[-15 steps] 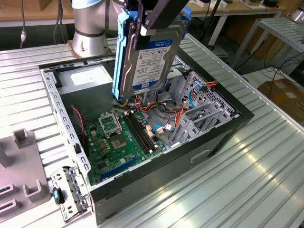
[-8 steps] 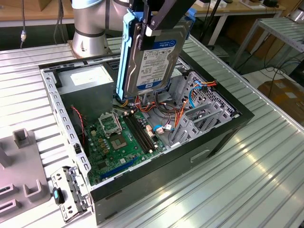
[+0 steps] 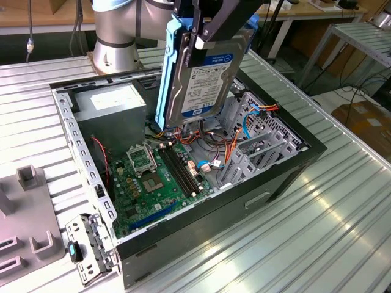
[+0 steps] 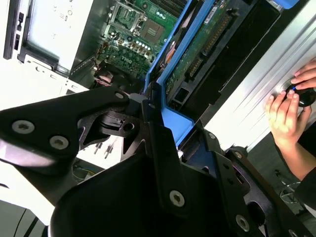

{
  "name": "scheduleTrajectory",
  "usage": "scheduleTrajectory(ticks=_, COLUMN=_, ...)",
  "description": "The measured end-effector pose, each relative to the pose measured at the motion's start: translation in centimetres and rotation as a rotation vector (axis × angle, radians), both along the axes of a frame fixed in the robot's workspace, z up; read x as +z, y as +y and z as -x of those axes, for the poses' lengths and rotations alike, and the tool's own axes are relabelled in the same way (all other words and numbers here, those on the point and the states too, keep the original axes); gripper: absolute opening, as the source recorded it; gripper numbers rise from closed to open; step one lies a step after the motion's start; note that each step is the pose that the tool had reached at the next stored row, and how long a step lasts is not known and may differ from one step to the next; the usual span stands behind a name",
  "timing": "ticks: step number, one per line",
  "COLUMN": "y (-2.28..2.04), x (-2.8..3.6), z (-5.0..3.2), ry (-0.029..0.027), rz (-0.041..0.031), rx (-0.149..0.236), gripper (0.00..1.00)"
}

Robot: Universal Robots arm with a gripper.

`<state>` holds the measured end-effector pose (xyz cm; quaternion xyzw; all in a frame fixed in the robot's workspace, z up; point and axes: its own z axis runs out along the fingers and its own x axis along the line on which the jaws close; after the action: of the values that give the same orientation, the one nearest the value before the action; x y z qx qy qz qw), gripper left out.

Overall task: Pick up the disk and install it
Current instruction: 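Insert the disk into the insertion slot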

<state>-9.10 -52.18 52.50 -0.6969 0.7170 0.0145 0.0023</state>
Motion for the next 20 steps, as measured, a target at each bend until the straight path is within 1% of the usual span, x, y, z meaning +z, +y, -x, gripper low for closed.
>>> scheduleTrajectory(ticks=10, y=-0.79, x=-0.05, z=-0.82, ry=0.0, rz=0.0027, rx=0.0, gripper=0.37)
scheduleTrajectory(ticks=17, y=-0.87, x=-0.06, z=-0.89, ry=0.0, rz=0.0032, rx=0.0, gripper=0.37)
scheduleTrajectory(ticks=20, y=-1.01, x=-0.06, z=-0.89, ry=0.0, rz=0.0035, rx=0.0, gripper=0.37)
